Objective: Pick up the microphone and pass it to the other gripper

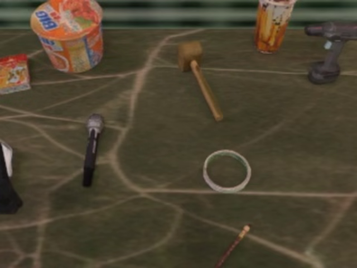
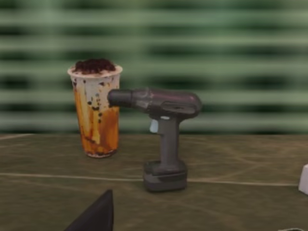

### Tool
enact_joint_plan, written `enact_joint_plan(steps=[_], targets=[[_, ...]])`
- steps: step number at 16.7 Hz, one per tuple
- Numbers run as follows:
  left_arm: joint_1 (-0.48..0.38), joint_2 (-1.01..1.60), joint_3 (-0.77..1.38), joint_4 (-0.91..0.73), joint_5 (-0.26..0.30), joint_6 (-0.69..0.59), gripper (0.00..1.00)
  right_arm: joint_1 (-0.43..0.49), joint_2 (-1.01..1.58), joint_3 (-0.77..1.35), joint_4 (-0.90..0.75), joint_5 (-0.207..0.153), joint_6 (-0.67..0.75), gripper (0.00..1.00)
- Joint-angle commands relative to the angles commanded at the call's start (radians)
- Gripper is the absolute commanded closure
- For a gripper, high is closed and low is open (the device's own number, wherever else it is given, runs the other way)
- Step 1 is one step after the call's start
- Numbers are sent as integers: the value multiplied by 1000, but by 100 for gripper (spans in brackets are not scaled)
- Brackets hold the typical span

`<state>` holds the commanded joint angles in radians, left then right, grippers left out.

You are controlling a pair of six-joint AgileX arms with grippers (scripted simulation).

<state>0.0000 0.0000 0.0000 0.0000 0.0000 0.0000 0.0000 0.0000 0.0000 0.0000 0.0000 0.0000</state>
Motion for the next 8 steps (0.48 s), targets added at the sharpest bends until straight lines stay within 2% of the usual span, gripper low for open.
enact_joint_plan(steps=[4,8], targets=[[-9,31,26,-21,3,-4,0,0,0,0,0,0,0,0],[-44,221,175,-133,11,-26,0,0,0,0,0,0,0,0]])
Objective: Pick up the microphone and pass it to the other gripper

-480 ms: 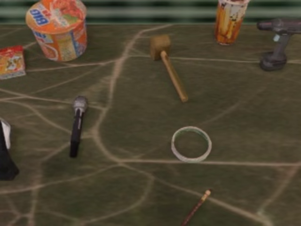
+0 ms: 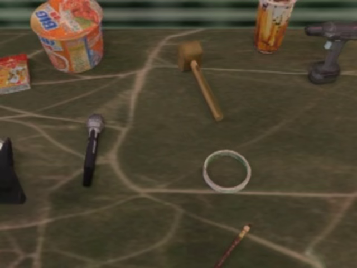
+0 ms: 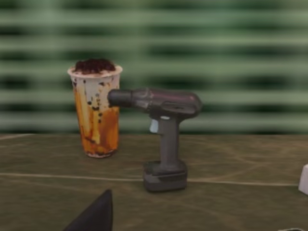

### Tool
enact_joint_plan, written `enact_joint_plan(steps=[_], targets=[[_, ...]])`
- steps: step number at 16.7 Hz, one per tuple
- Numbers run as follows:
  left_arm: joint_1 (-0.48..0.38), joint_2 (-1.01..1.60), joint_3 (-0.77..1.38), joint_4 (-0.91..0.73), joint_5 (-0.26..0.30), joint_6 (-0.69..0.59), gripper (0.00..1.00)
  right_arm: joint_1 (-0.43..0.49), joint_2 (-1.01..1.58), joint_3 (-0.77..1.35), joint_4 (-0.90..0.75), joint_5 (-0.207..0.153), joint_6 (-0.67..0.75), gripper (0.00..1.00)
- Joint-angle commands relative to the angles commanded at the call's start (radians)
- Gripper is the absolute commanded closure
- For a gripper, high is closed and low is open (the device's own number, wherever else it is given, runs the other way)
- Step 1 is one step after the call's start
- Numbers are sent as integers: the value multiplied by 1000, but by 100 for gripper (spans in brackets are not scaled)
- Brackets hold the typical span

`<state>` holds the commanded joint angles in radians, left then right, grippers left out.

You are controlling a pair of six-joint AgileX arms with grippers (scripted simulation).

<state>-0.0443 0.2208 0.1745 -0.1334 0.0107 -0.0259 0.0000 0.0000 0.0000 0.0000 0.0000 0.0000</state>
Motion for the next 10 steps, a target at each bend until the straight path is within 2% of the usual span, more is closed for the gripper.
enact_joint_plan(steps=[10], targets=[[-120,961,685,-431,7,-114,0,0,0,0,0,0,0,0]])
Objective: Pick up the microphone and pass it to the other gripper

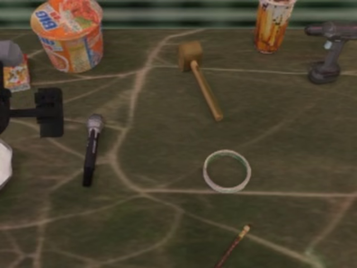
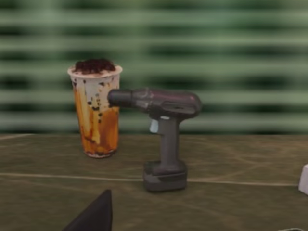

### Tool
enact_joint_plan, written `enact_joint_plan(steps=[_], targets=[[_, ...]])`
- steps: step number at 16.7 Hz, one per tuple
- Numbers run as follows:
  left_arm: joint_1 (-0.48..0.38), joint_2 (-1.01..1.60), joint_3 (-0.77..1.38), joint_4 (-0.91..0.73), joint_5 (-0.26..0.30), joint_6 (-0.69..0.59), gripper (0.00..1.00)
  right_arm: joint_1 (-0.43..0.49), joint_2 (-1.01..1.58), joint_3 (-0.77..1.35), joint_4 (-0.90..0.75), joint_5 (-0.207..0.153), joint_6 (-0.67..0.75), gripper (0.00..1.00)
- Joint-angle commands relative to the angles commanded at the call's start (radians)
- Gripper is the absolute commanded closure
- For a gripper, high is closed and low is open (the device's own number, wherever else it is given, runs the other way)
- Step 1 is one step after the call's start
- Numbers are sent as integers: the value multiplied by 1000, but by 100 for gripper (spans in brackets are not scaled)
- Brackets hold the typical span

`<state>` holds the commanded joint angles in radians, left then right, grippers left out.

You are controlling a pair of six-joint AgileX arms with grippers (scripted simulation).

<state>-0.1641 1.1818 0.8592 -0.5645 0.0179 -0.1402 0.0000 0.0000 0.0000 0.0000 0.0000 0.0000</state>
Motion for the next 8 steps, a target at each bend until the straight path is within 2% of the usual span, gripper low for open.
enact_joint_plan(steps=[4,8], targets=[[-46,385,265,-163,4,-45,0,0,0,0,0,0,0,0],[-80,659,447,-290,5,-77,0,0,0,0,0,0,0,0]])
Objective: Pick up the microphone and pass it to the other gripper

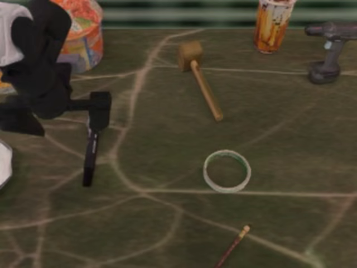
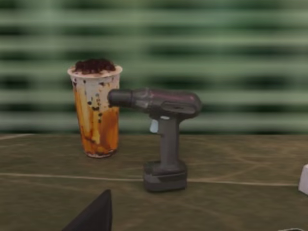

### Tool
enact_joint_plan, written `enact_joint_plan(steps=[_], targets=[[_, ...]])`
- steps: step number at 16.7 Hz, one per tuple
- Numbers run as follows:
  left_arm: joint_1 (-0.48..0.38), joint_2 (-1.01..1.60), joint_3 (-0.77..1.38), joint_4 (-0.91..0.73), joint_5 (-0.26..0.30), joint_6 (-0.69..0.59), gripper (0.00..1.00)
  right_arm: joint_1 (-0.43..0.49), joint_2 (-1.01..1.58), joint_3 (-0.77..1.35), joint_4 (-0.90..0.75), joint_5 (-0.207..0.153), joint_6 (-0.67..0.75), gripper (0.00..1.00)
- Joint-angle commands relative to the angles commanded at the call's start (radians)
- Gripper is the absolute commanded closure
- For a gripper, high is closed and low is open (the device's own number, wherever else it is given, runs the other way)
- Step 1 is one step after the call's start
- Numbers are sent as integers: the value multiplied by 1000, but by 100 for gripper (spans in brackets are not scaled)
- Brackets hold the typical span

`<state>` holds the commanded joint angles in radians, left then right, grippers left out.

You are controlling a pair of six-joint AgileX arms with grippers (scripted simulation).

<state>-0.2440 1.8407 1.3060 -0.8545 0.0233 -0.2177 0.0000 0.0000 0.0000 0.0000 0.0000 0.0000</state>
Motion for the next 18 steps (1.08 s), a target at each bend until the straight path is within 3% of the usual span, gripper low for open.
enact_joint_plan(steps=[10,18], targets=[[-10,111,68,-55,0,-12,0,0,0,0,0,0,0,0],[-18,288,-34,231,1,-15,0,0,0,0,0,0,0,0]])
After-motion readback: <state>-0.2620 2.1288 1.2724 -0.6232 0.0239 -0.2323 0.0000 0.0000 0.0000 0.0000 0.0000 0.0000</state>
